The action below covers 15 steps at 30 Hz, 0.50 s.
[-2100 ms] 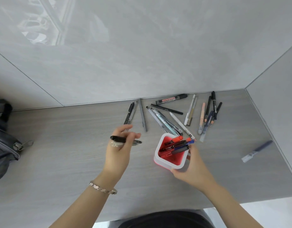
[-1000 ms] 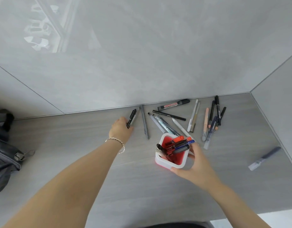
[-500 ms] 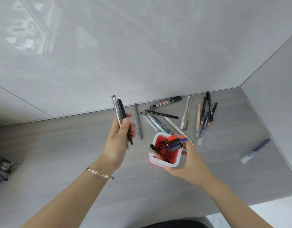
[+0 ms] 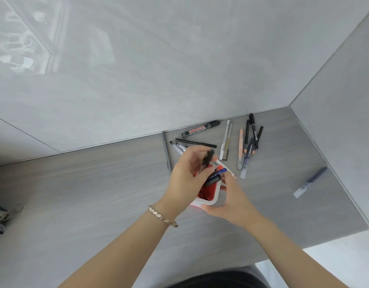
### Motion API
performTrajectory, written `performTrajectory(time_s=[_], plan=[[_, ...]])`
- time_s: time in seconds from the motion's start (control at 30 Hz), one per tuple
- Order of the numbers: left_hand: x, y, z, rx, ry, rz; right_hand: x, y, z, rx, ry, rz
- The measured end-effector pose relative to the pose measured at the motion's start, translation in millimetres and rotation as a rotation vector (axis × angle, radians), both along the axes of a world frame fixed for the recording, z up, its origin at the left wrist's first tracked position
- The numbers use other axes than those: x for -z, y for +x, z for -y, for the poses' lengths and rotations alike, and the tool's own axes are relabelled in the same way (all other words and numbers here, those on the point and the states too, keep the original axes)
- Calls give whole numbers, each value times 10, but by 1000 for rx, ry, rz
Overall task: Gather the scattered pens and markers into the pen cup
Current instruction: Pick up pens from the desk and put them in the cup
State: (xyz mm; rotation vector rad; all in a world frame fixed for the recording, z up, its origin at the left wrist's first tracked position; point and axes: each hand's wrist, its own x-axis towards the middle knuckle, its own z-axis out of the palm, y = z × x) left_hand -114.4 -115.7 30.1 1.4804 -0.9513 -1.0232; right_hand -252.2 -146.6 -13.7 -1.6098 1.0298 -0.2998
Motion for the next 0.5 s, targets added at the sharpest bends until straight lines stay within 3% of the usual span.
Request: performTrajectory(time_s=[0.07, 0.17, 0.37, 0.43, 0.5], plan=[[7, 25, -49, 69, -55, 140, 13, 2, -4, 0, -7, 3], [102, 128, -81, 147, -213, 684, 19, 1, -9, 1, -12, 14], [282, 336, -196, 112, -77, 1365, 7, 1, -15, 0, -13, 39], [292, 344, -270, 145, -35, 1366, 16, 3, -15, 1, -2, 40], [270, 318, -304, 181, -22, 1034, 21, 9, -11, 1, 0, 30]])
